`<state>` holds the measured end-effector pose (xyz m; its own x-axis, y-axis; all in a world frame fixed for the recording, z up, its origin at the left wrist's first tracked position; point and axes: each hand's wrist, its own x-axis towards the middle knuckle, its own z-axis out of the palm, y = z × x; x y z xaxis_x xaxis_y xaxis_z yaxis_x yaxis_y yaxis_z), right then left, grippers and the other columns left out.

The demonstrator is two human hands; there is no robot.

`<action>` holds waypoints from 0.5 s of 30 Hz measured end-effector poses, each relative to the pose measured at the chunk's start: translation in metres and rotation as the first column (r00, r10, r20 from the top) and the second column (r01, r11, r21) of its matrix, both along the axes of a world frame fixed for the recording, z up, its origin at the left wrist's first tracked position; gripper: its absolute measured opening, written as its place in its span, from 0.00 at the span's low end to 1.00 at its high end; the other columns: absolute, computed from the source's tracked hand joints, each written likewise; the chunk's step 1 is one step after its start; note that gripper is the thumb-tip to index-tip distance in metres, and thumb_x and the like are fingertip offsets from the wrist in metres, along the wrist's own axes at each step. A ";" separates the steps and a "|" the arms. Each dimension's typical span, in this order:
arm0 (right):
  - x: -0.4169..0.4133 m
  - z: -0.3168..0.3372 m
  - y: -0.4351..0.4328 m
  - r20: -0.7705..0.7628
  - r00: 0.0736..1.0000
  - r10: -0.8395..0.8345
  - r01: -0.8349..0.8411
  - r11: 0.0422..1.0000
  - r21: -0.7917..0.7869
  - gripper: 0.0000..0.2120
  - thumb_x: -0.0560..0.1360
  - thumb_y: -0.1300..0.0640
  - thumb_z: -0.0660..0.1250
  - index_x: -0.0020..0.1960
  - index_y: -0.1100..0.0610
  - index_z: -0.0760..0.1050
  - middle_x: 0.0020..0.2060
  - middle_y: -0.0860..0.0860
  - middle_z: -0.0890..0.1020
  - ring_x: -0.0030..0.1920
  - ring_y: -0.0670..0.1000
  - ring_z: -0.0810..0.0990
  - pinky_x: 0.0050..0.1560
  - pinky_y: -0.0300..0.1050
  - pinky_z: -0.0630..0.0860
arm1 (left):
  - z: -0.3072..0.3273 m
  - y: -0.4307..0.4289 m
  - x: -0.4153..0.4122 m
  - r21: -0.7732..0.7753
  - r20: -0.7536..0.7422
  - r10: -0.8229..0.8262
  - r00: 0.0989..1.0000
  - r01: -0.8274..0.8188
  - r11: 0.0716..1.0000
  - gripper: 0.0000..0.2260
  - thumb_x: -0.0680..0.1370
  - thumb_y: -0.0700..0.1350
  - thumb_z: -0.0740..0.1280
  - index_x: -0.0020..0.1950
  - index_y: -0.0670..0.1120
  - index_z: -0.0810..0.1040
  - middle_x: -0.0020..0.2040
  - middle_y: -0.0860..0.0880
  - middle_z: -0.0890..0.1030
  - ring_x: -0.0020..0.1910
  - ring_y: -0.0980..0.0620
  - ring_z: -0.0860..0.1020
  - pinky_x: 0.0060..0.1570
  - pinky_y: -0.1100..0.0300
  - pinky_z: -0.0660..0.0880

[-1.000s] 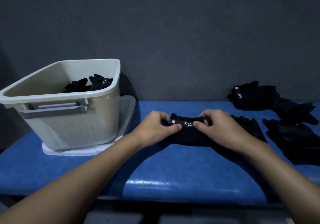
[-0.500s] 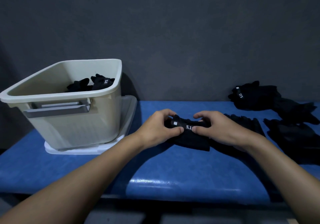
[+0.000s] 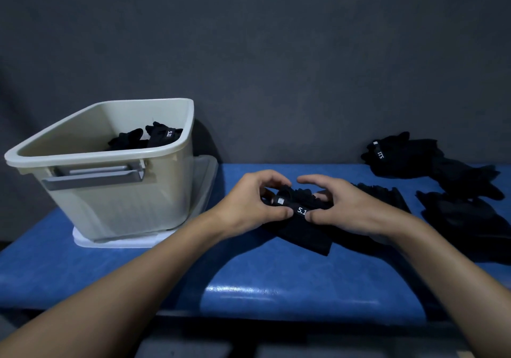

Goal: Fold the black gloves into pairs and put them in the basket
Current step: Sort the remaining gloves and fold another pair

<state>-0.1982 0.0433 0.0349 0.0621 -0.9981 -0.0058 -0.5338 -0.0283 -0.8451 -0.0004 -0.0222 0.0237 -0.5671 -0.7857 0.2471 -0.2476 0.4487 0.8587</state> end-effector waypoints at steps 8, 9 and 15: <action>0.003 0.016 0.019 0.246 0.969 -0.032 0.105 0.952 -0.289 0.27 0.72 0.70 0.71 0.66 0.49 0.73 0.52 0.51 0.83 0.51 0.43 0.81 0.53 0.37 0.76 | 0.037 0.013 0.004 -0.189 -0.104 0.070 0.992 -0.089 0.978 0.19 0.70 0.41 0.79 0.58 0.50 0.79 0.55 0.52 0.82 0.55 0.57 0.80 0.57 0.64 0.75; 0.003 0.019 0.022 0.275 0.961 -0.044 0.134 0.938 -0.320 0.27 0.72 0.71 0.71 0.66 0.50 0.74 0.53 0.50 0.83 0.53 0.42 0.81 0.55 0.36 0.76 | 0.042 0.016 0.005 -0.191 -0.137 0.104 0.985 -0.130 0.973 0.20 0.70 0.42 0.80 0.59 0.49 0.78 0.57 0.52 0.82 0.57 0.57 0.80 0.59 0.64 0.75; 0.014 0.042 0.035 0.431 0.901 -0.052 0.262 0.858 -0.442 0.25 0.72 0.71 0.70 0.66 0.54 0.74 0.57 0.49 0.82 0.61 0.46 0.79 0.64 0.43 0.73 | 0.061 0.037 0.011 -0.050 -0.343 0.195 0.919 -0.225 0.973 0.30 0.70 0.46 0.79 0.67 0.51 0.69 0.62 0.46 0.78 0.57 0.50 0.81 0.57 0.57 0.79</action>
